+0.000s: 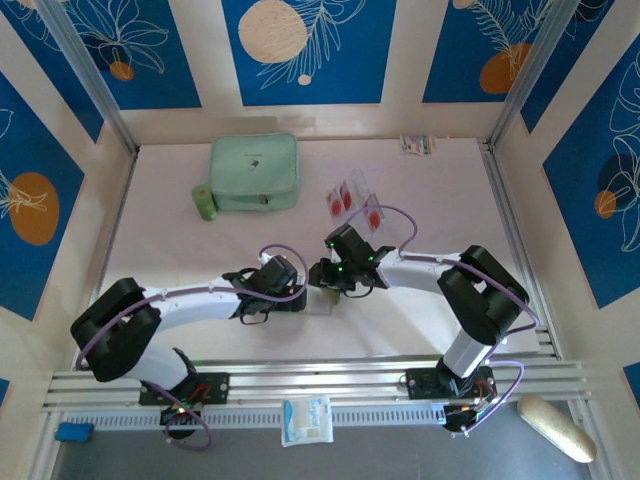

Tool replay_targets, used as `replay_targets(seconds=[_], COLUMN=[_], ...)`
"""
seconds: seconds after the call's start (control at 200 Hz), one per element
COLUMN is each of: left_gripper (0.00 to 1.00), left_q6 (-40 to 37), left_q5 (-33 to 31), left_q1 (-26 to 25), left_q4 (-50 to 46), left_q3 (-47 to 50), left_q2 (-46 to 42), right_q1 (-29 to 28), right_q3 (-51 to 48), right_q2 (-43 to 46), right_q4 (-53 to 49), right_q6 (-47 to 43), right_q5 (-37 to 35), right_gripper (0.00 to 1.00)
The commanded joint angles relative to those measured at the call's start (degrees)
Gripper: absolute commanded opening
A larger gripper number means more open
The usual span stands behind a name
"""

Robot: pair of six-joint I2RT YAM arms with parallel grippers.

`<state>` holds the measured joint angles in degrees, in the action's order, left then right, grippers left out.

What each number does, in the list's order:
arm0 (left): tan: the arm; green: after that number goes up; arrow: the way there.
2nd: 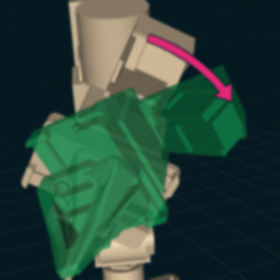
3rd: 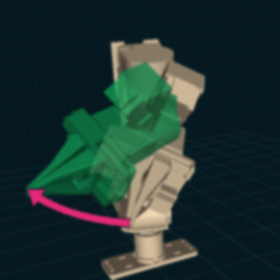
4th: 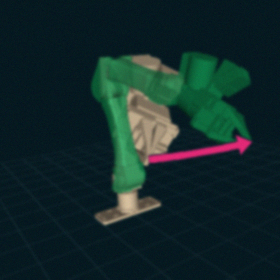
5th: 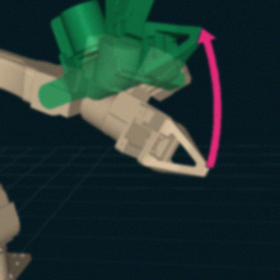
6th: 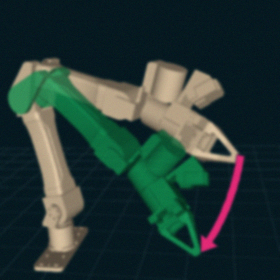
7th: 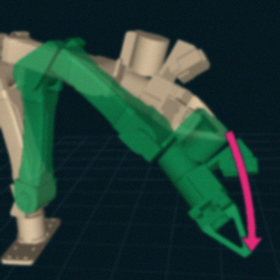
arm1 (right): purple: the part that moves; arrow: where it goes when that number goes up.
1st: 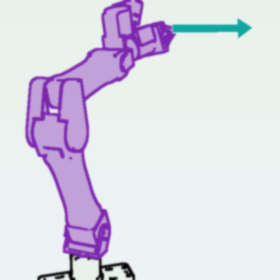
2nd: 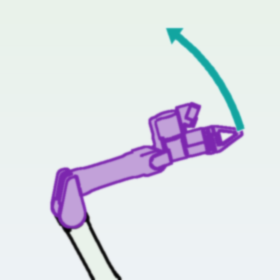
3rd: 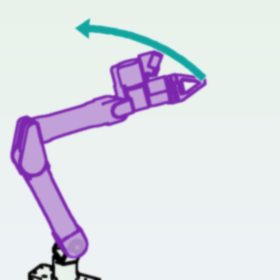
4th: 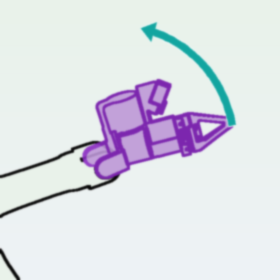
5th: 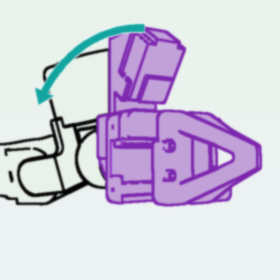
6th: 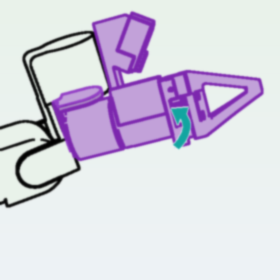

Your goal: Put the credit cards into the card holder

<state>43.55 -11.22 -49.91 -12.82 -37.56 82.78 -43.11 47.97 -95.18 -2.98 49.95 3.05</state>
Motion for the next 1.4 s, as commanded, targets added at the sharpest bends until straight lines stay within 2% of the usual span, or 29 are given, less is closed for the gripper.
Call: replay_targets(seconds=[0.0, 0.135, 0.29, 0.675, 0.885, 1.02, 1.21, 1.395], left_gripper=[0.95, 0.95, 0.95, 0.96, 0.98, 0.99, 1.00, 1.00], left_q6=[1.1, 1.4, 1.4, 1.2, 1.1, 1.3, 2.0, 2.2], left_q5=[-1.8, -2.3, -2.5, -2.8, -4.7, -6.9, -9.6, -11.1], left_q1=[-0.6, -0.6, -0.6, -0.6, -0.5, -0.2, 0.4, 1.2], left_q4=[-0.9, -1.1, -1.2, -1.5, -4.2, -6.5, -9.2, -11.6], left_q3=[1.0, 1.3, 1.4, 1.5, 1.4, 1.9, 3.3, 4.4], left_q2=[-1.5, -2.1, -2.3, -3.7, -9.1, -13.9, -20.8, -25.6], right_q1=[0.1, 0.2, 0.1, 0.5, -0.6, -1.7, -3.2, -4.7], right_q3=[-0.7, -0.8, -1.1, -0.3, 2.4, 4.6, 7.8, 11.4], right_q2=[-1.0, -1.9, -2.1, -1.5, 0.7, 0.7, -2.1, -5.9], right_q4=[1.4, 2.3, 2.9, 5.3, 2.9, 1.5, 0.6, 0.1], right_q6=[1.4, 2.2, 2.6, 4.2, 4.3, 4.6, 5.2, 5.8], right_q5=[1.4, 2.2, 2.4, 6.6, 7.1, 7.1, 7.0, 6.3], right_gripper=[0.38, 0.39, 0.48, 0.47, 0.48, 0.52, 0.61, 0.62])
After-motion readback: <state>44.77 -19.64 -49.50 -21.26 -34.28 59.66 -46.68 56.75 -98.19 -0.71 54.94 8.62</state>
